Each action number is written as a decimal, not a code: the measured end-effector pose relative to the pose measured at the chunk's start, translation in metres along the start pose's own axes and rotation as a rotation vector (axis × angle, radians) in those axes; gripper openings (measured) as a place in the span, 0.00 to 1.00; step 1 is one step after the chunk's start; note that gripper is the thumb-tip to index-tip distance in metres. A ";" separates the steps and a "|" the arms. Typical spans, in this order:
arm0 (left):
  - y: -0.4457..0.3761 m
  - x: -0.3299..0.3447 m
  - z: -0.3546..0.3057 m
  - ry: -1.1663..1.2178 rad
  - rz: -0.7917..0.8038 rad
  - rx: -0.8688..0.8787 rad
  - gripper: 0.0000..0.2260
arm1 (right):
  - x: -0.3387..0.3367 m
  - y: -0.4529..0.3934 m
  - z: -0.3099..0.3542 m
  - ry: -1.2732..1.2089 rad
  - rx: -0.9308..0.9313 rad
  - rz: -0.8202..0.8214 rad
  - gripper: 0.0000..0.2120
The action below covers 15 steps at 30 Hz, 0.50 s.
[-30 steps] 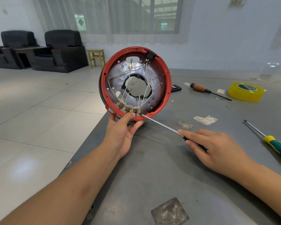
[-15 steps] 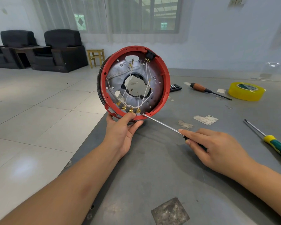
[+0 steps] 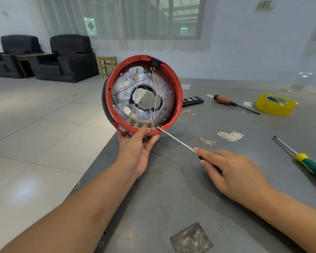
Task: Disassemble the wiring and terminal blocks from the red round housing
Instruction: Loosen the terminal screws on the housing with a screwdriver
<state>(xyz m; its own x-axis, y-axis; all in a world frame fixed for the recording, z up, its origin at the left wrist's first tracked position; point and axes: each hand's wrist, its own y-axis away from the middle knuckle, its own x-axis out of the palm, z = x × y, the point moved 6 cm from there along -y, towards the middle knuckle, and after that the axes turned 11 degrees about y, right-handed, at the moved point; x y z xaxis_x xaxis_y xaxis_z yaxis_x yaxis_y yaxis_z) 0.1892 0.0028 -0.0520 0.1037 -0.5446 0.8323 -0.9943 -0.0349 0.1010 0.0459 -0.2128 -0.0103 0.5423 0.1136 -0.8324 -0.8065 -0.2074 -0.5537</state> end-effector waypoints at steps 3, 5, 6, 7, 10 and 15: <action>0.001 -0.001 0.000 0.001 0.009 -0.007 0.27 | 0.006 -0.003 0.000 -0.057 0.035 0.048 0.18; 0.002 0.000 0.001 -0.018 0.026 -0.015 0.28 | 0.008 -0.003 -0.002 -0.093 0.063 0.059 0.18; 0.002 0.000 0.001 -0.014 0.022 -0.017 0.28 | 0.008 -0.003 -0.004 -0.107 0.073 0.058 0.19; 0.002 0.000 0.001 -0.002 0.012 -0.021 0.28 | 0.008 -0.003 -0.004 -0.116 0.079 0.061 0.19; 0.000 0.000 0.001 0.016 -0.006 -0.035 0.28 | 0.007 -0.003 -0.004 -0.127 0.075 0.072 0.20; 0.001 -0.001 0.000 0.031 0.000 -0.044 0.29 | 0.005 -0.002 -0.005 -0.148 0.084 0.069 0.19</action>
<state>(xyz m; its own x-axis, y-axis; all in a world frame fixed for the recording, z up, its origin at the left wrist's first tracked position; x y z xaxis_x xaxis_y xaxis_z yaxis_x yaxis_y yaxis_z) 0.1878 0.0034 -0.0532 0.1055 -0.5185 0.8485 -0.9922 0.0019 0.1245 0.0515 -0.2170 -0.0134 0.4492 0.2450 -0.8592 -0.8608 -0.1388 -0.4896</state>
